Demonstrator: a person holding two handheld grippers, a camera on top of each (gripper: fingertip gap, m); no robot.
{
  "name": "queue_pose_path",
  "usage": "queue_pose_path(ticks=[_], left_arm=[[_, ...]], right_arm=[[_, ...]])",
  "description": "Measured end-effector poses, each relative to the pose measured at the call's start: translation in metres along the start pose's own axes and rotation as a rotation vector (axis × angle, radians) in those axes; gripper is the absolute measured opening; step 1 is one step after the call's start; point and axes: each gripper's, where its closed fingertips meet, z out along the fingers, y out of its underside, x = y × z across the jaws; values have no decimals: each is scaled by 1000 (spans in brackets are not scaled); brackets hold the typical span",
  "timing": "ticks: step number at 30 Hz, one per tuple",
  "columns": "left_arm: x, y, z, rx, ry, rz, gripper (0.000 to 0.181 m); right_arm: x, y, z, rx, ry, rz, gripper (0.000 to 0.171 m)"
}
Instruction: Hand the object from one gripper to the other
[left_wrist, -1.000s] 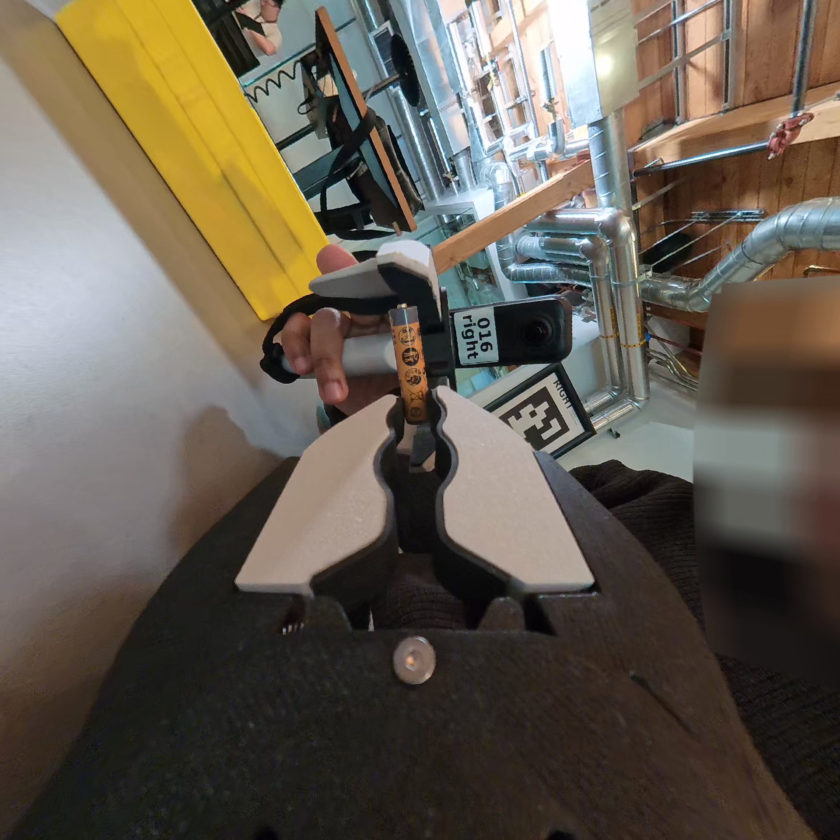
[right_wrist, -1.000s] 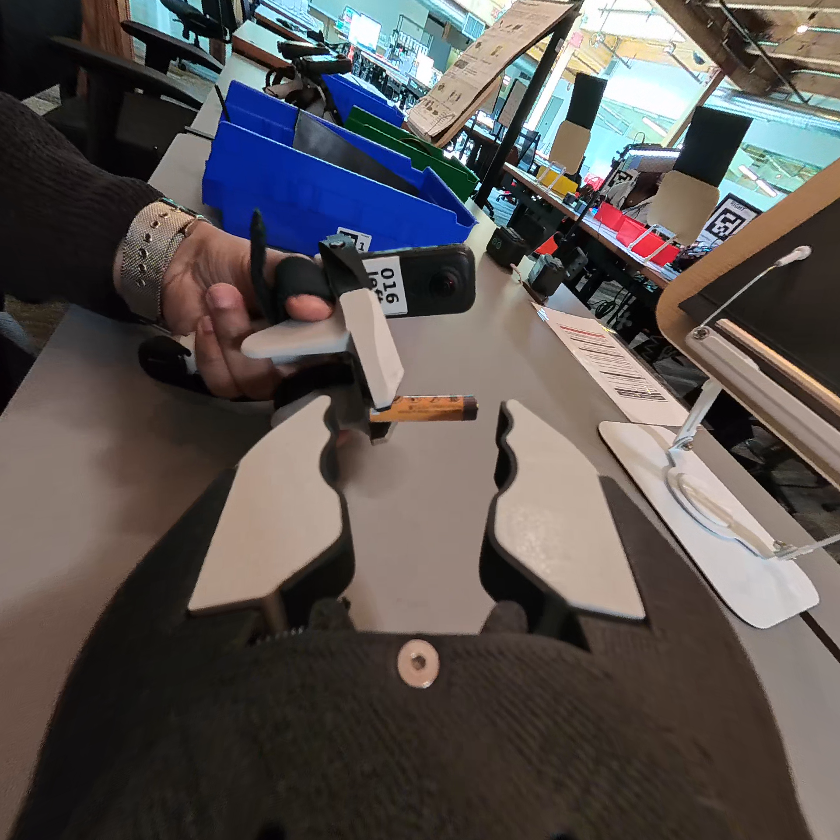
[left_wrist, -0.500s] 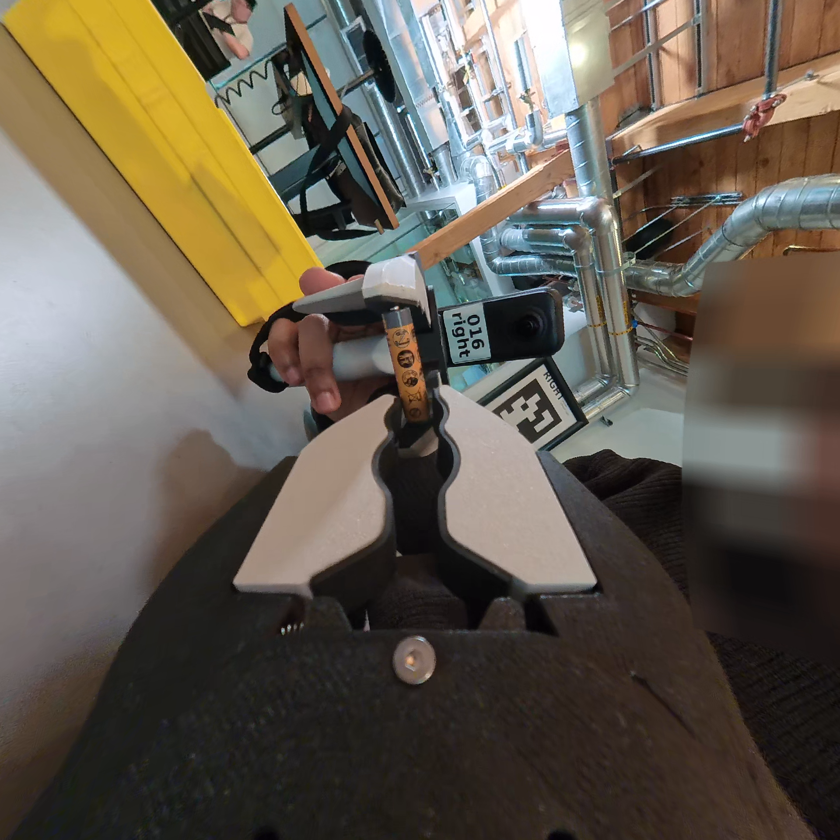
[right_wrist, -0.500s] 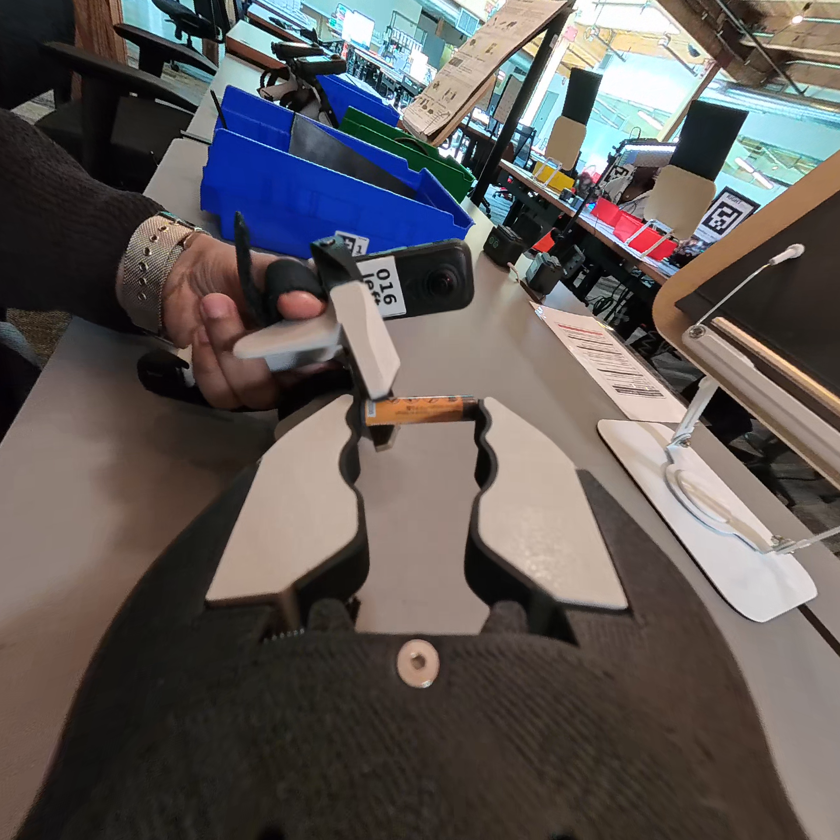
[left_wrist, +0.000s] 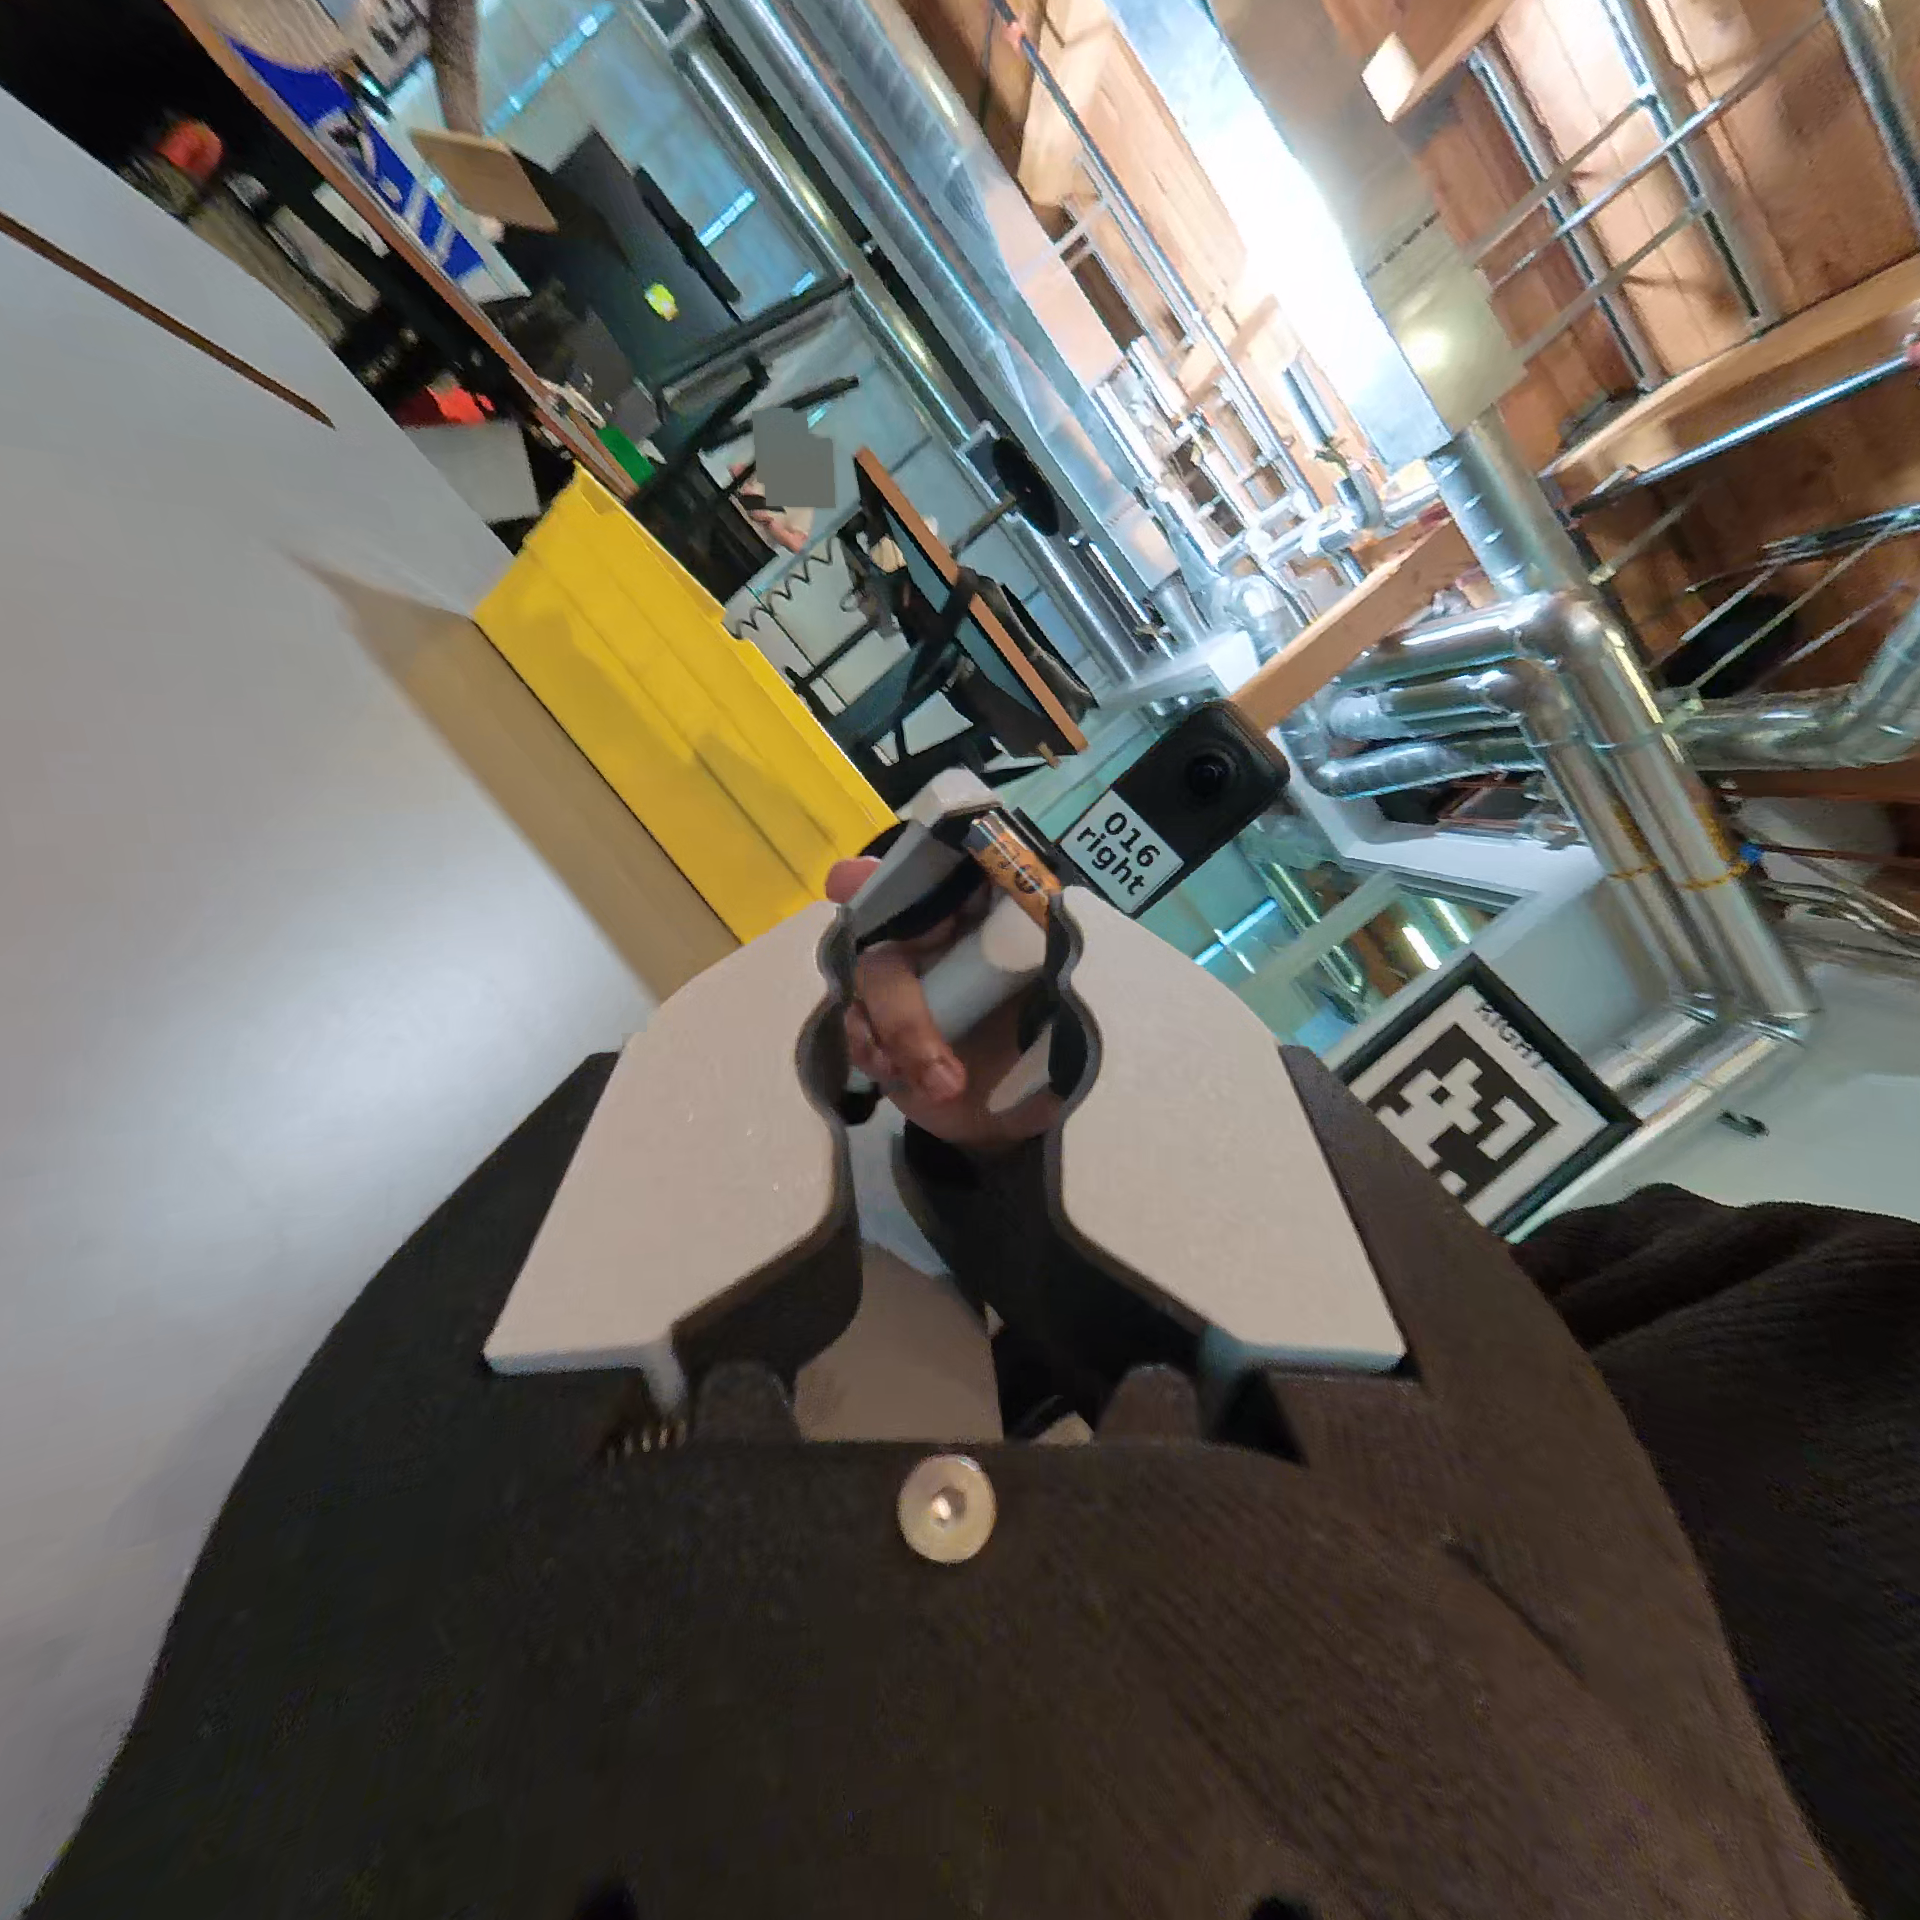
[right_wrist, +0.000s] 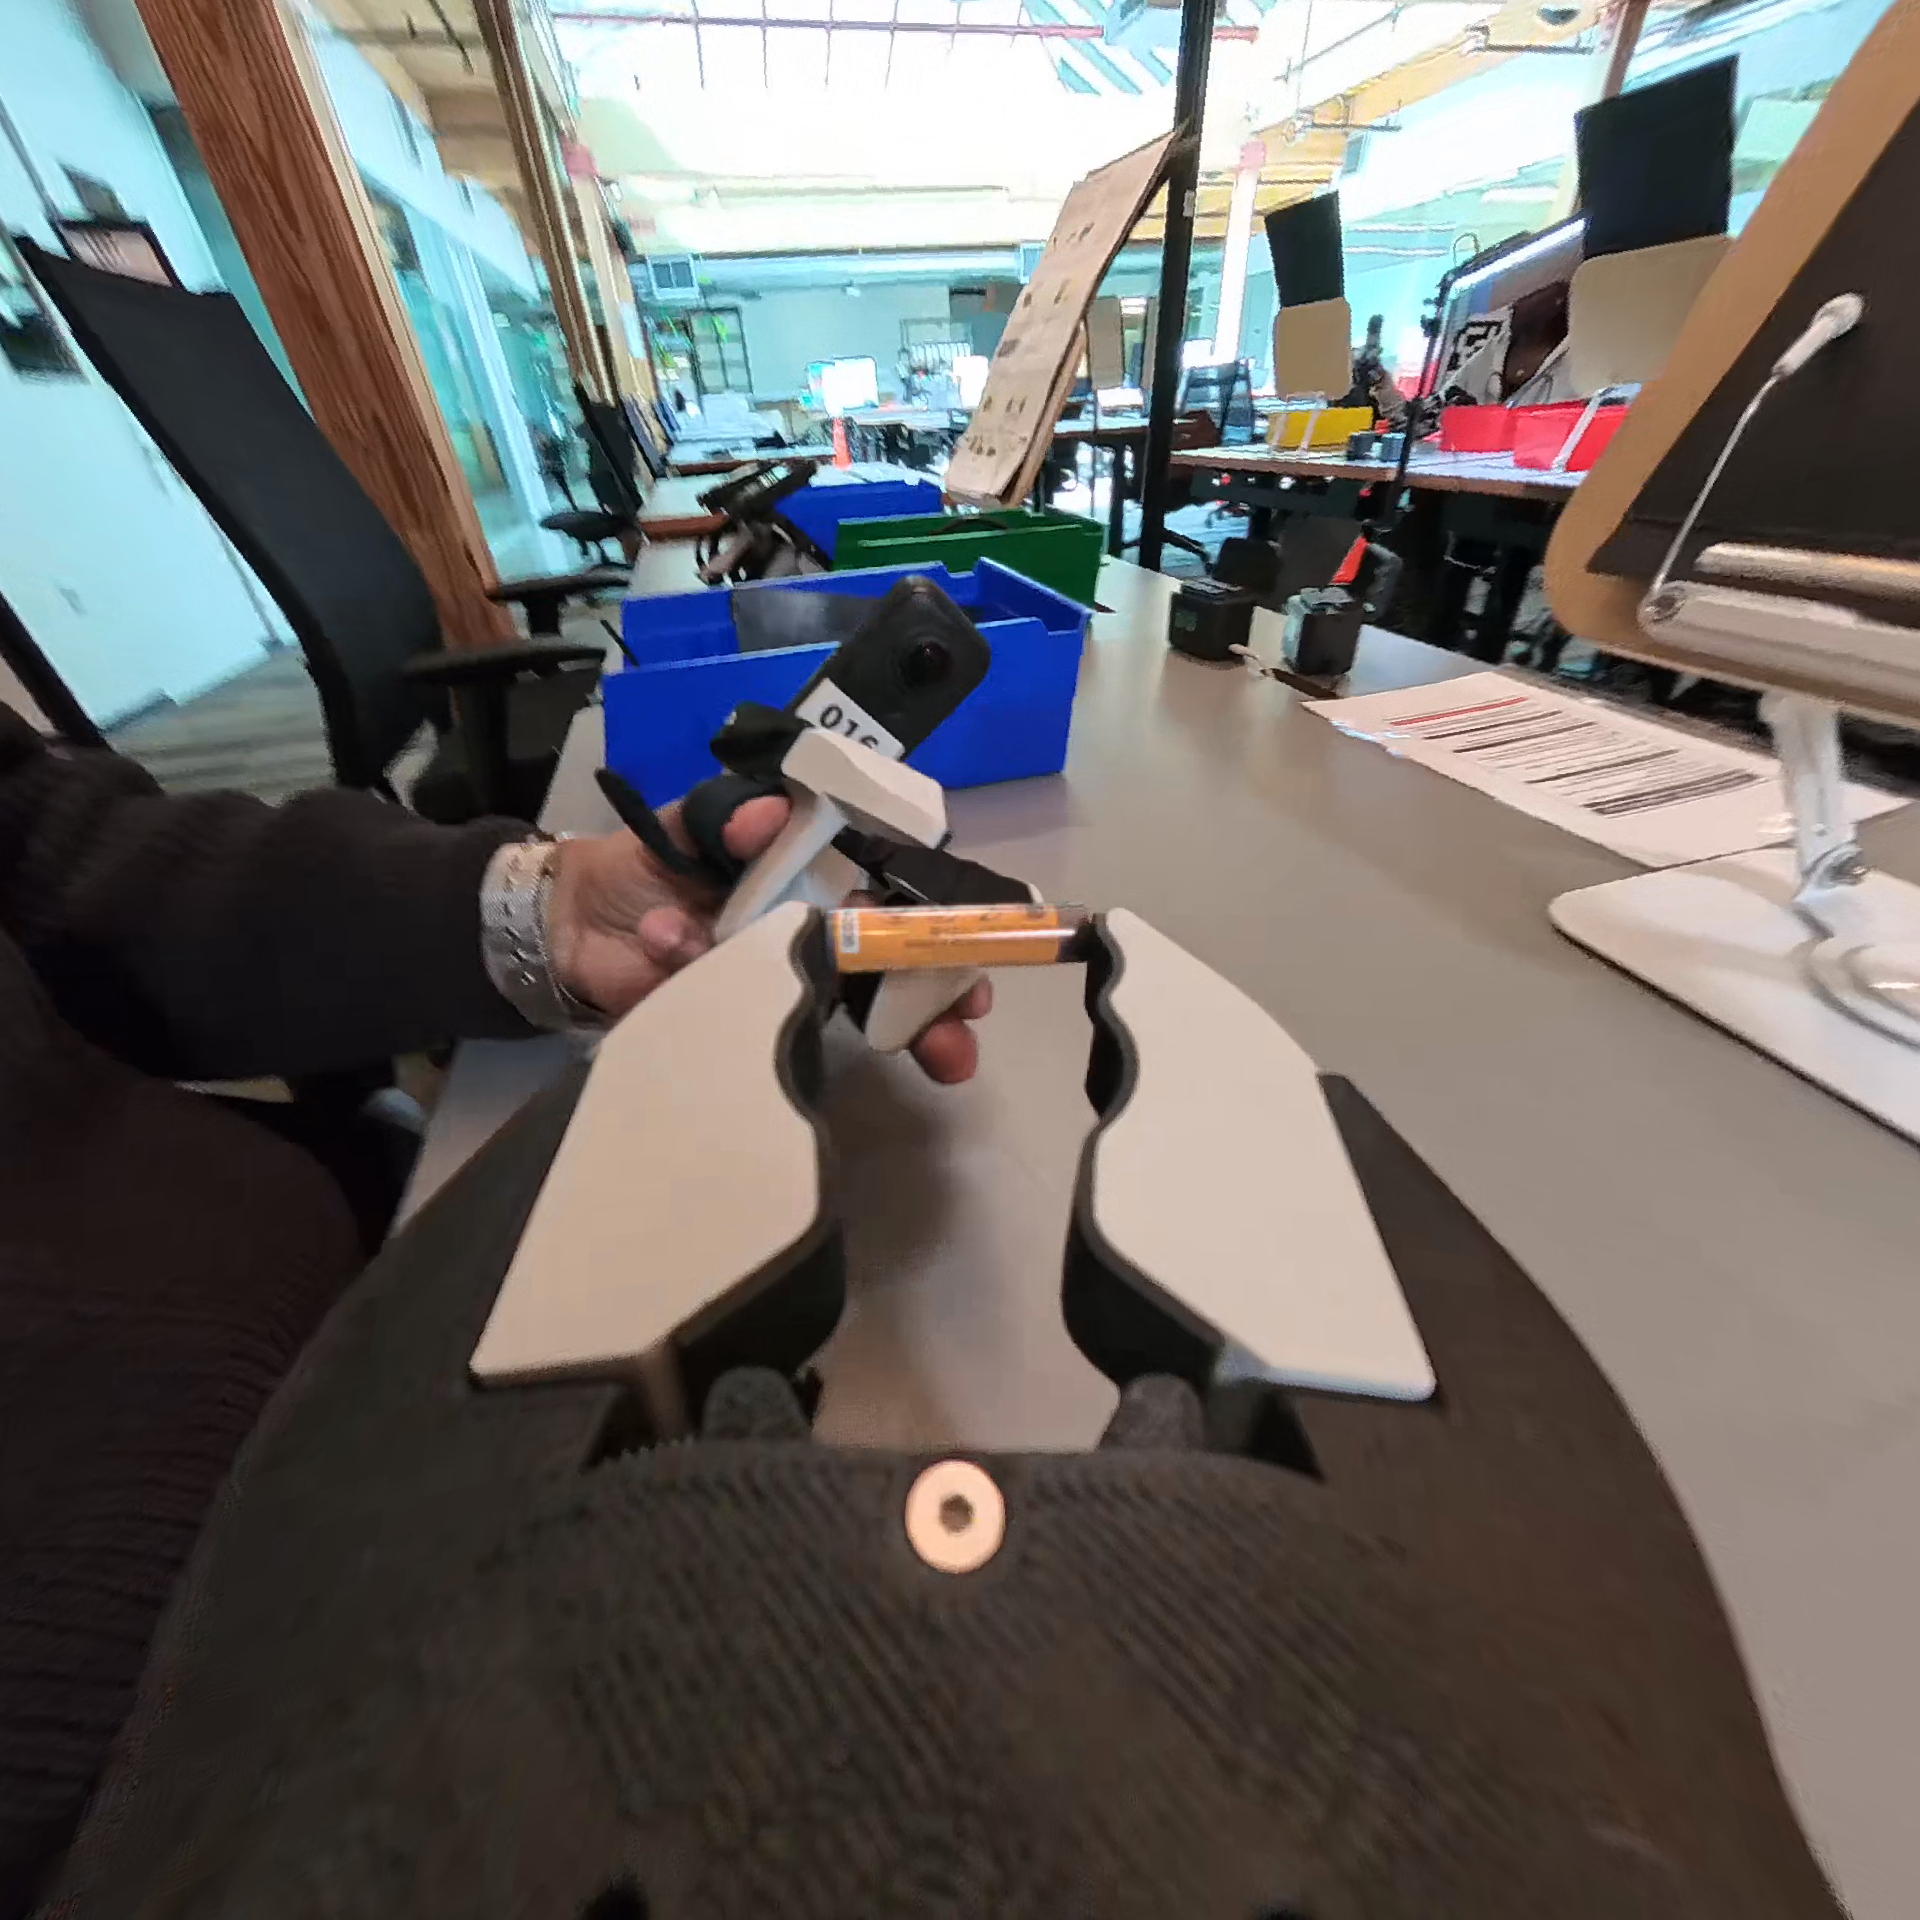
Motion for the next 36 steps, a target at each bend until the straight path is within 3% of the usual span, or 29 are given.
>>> queue_pose_path(ticks=[6, 9, 12, 16, 22, 26, 36], left_arm=[[-6, -30, -16, 169, -99, 101, 28], [-4, -24, -12, 90, -144, 237, 35], [-8, -6, -3, -61, -211, 422, 59], [-14, 2, -2, -148, -297, 659, 58], [-2, 30, 9, -252, -290, 1053, 43], [-14, 54, 17, -368, -314, 1116, 41], [-15, 57, 18, -373, -336, 1179, 23]], right_arm=[[2, -6, -6, 53, -94, 276, 48], [3, -5, -8, 58, -151, 422, 49], [1, -5, -11, 39, -247, 598, 49], [0, 1, -15, -3, -303, 718, 49], [-11, 30, -8, -179, -348, 844, 50], [-15, 39, -6, -235, -371, 913, 49], [-23, 48, -2, -286, -415, 999, 49]])
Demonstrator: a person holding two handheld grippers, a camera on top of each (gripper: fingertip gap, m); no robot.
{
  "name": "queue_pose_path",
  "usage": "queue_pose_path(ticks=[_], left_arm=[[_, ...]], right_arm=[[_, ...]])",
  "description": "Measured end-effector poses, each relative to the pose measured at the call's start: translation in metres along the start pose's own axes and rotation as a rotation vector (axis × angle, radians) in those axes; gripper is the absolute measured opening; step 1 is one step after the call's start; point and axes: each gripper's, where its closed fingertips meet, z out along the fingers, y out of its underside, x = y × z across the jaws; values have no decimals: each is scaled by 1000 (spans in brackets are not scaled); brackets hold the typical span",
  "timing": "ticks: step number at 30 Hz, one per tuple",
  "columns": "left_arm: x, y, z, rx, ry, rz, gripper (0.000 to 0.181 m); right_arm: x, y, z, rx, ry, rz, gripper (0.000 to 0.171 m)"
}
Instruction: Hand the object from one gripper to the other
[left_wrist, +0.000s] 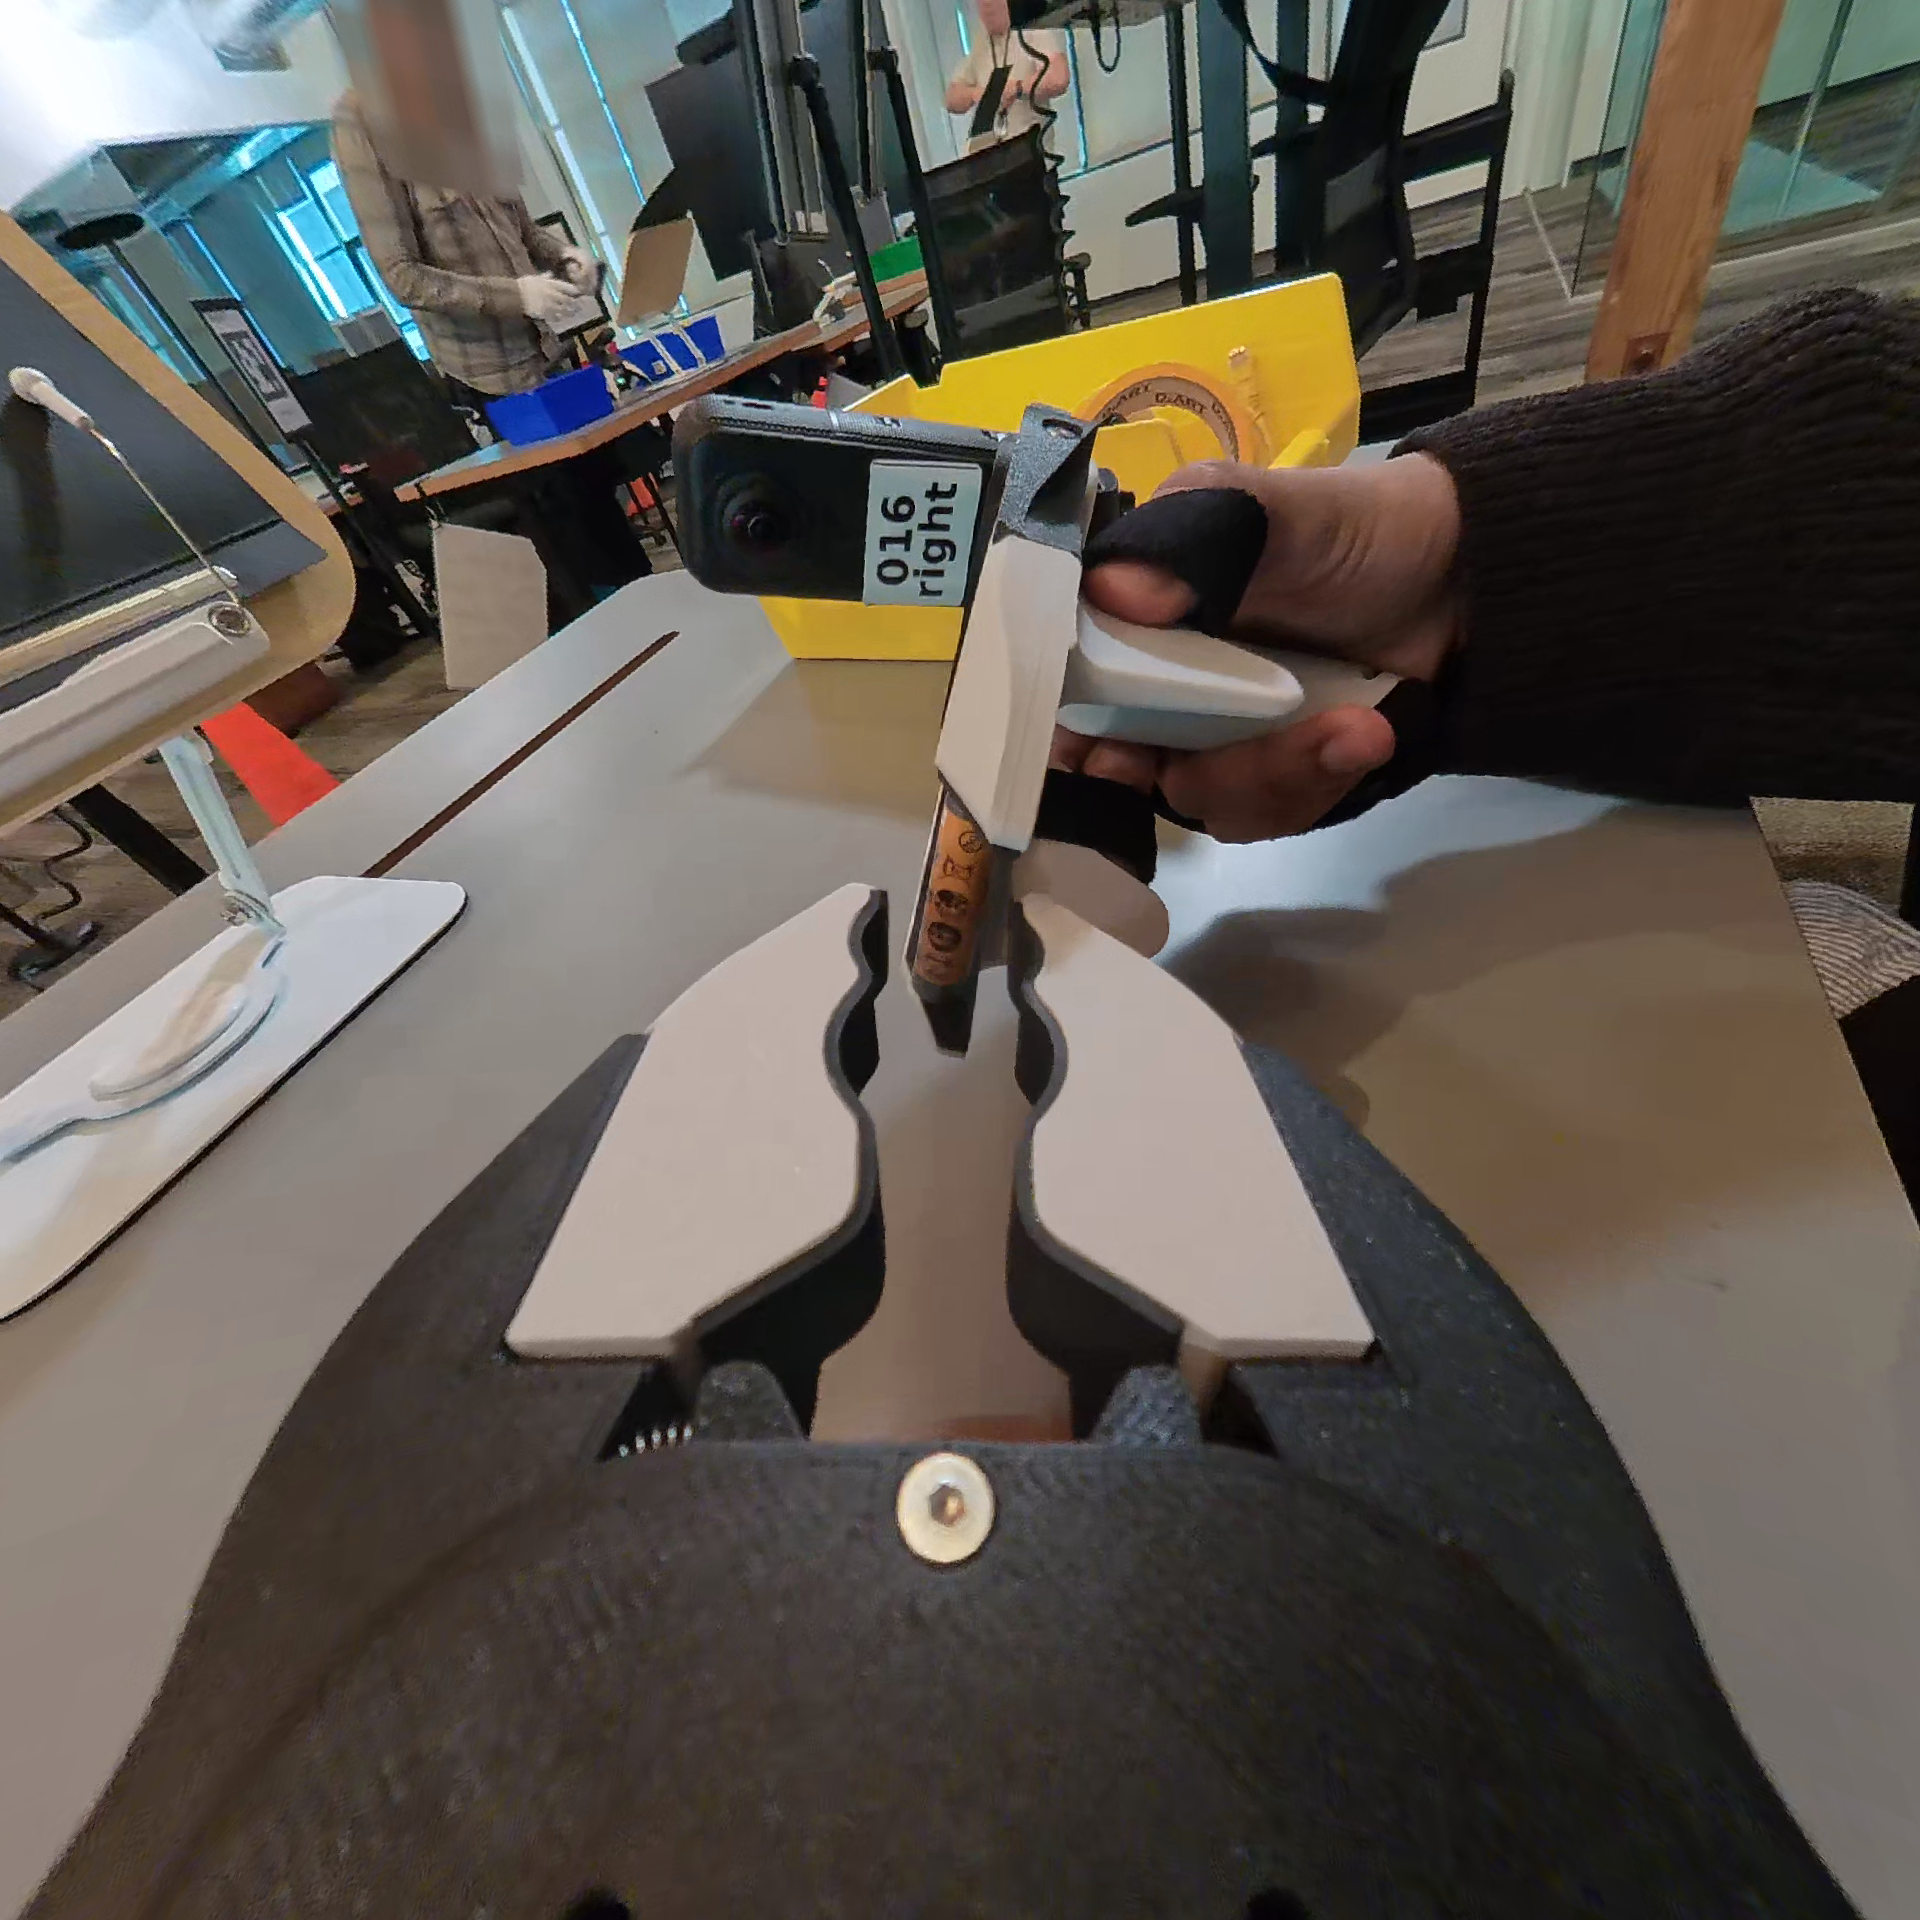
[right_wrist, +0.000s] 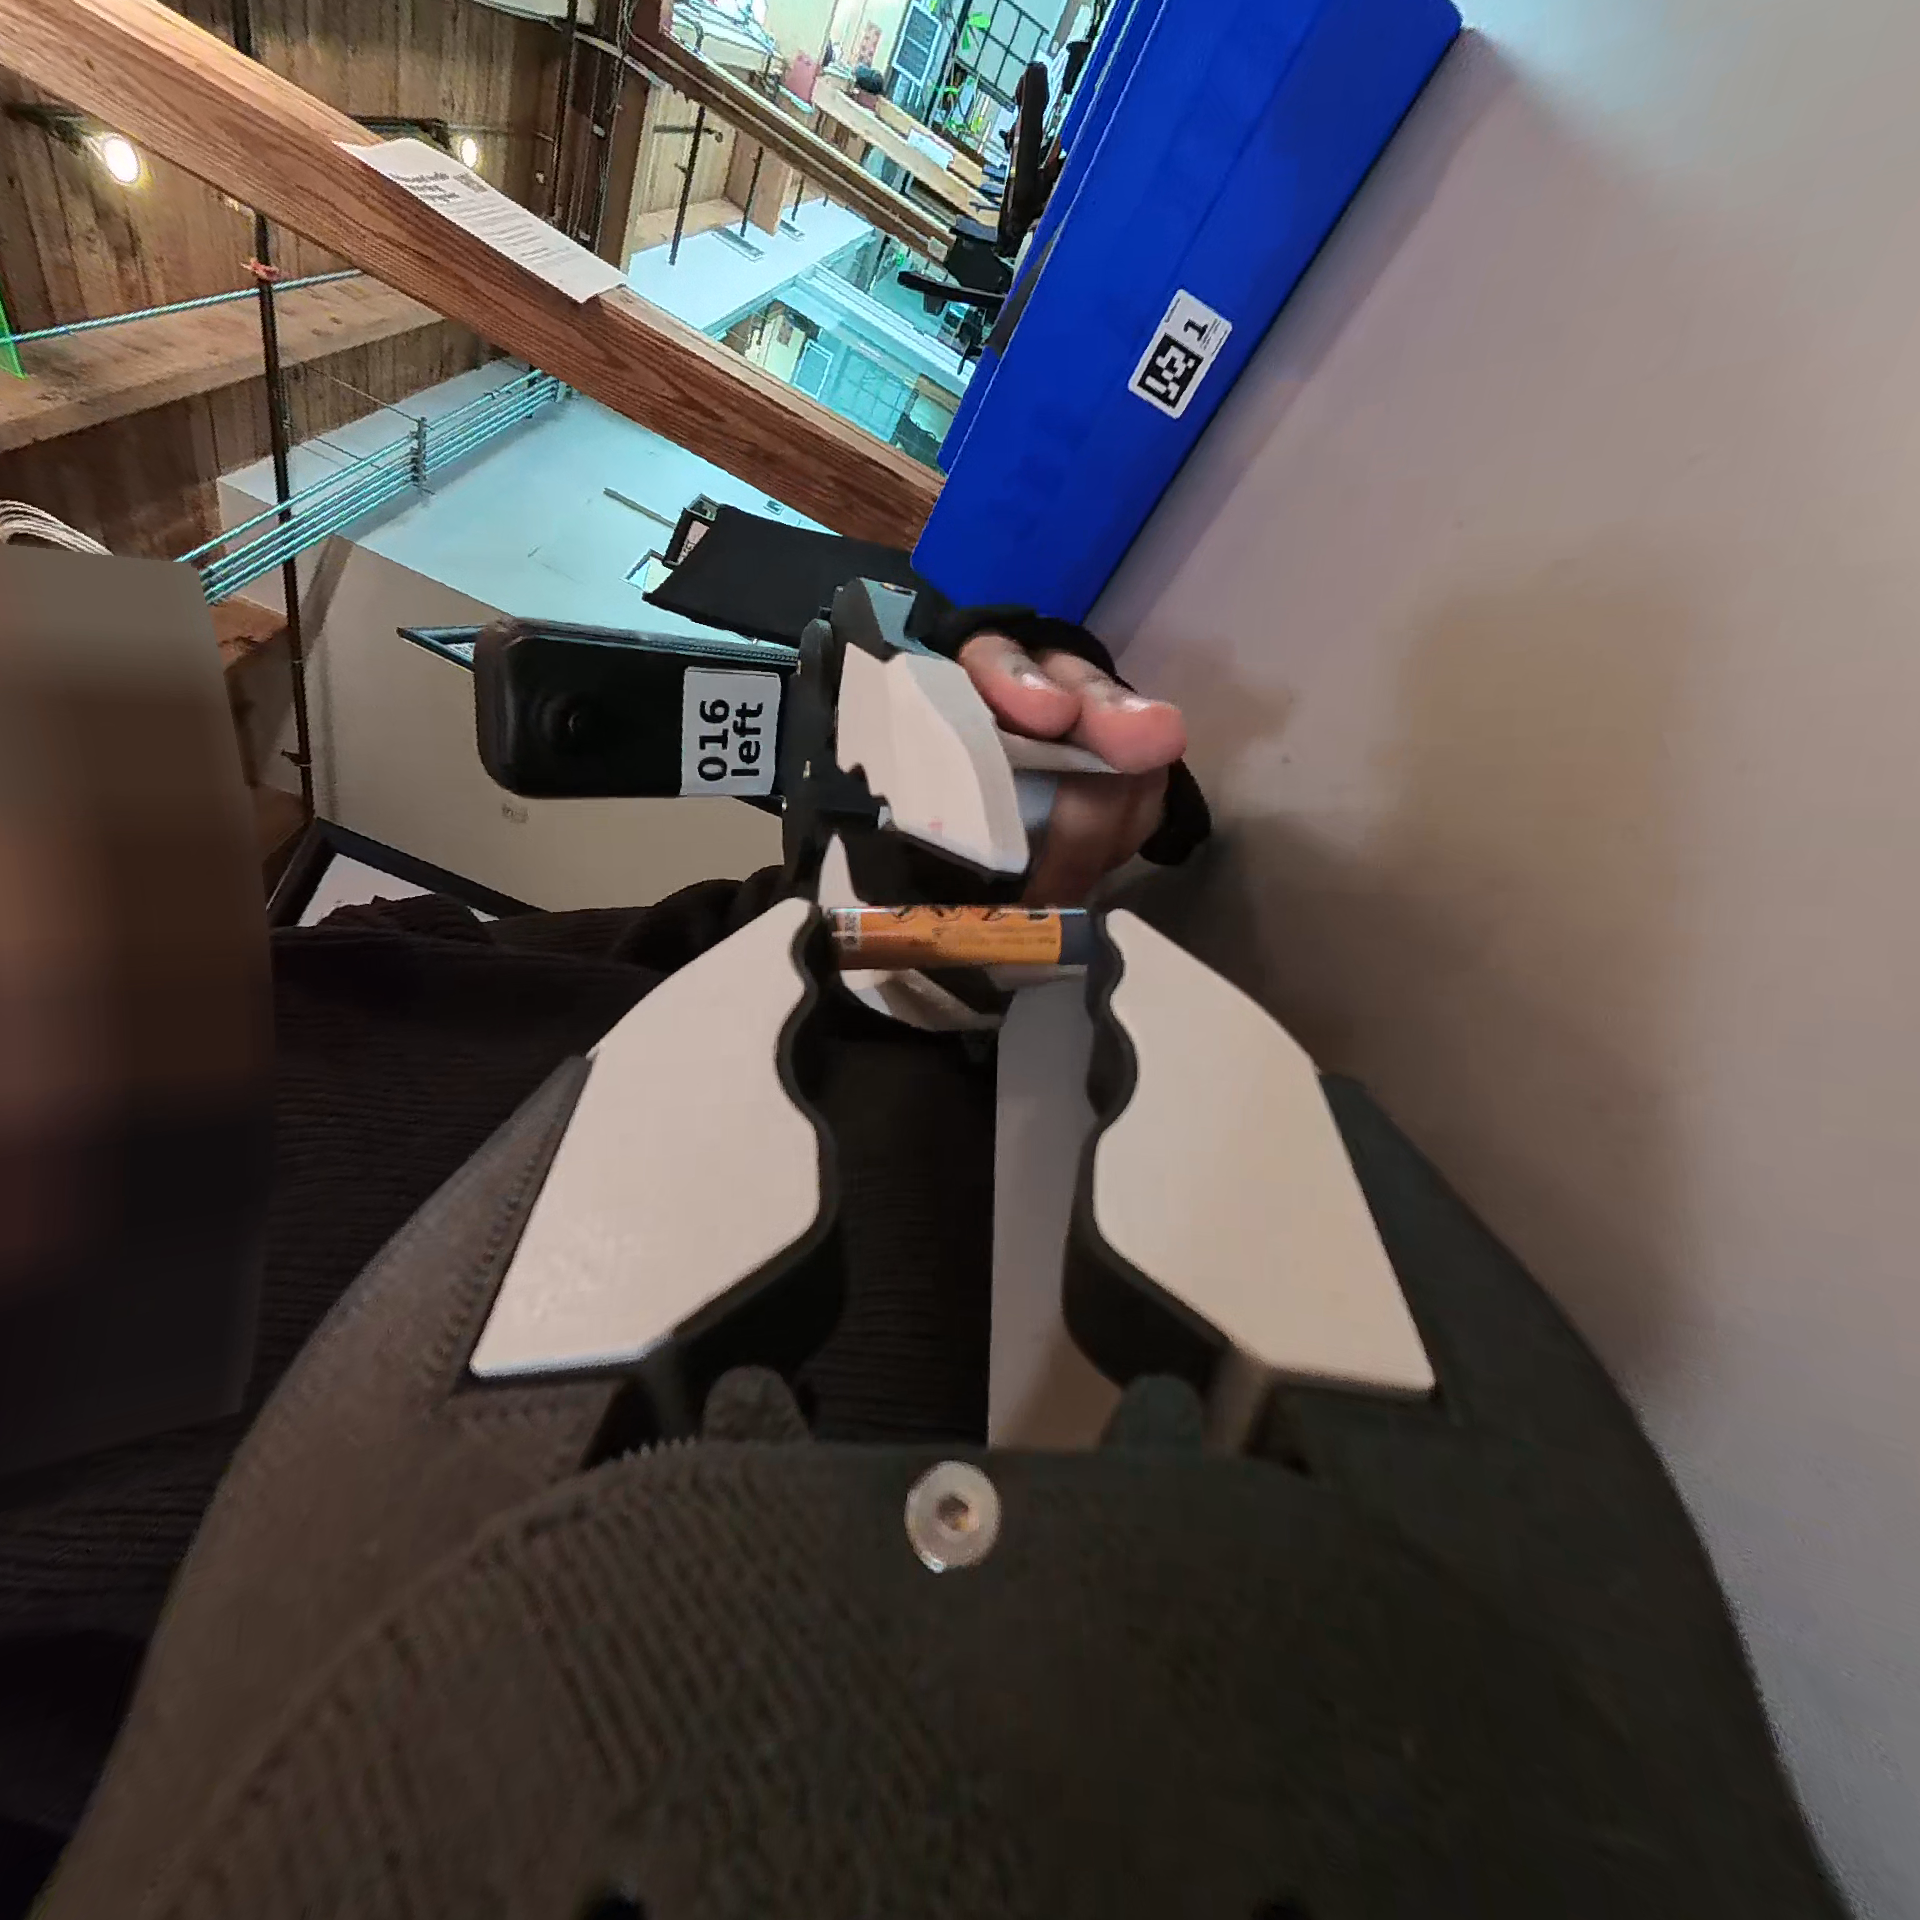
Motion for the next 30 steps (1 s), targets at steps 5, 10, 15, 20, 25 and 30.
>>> queue_pose_path(ticks=[5, 10, 15, 20, 25, 30], left_arm=[[3, 0, 1, -1, -1, 22, 16], [4, 4, 2, -24, 18, 28, 12], [2, 3, 2, -29, 18, -14, 11], [-8, 0, -1, -4, -6, -100, 11], [-21, -5, -7, 47, 41, -399, 10], [-33, -14, -17, 175, 185, -800, 9]], right_arm=[[-1, 2, 2, -11, -11, 11, 49], [4, 4, 3, -18, 6, 14, 49], [4, -4, 2, 38, 11, -43, 59], [3, -24, -7, 189, 14, -98, 83], [-3, -48, -22, 346, 145, -378, 87], [-10, -47, -17, 308, 321, -788, 75]])
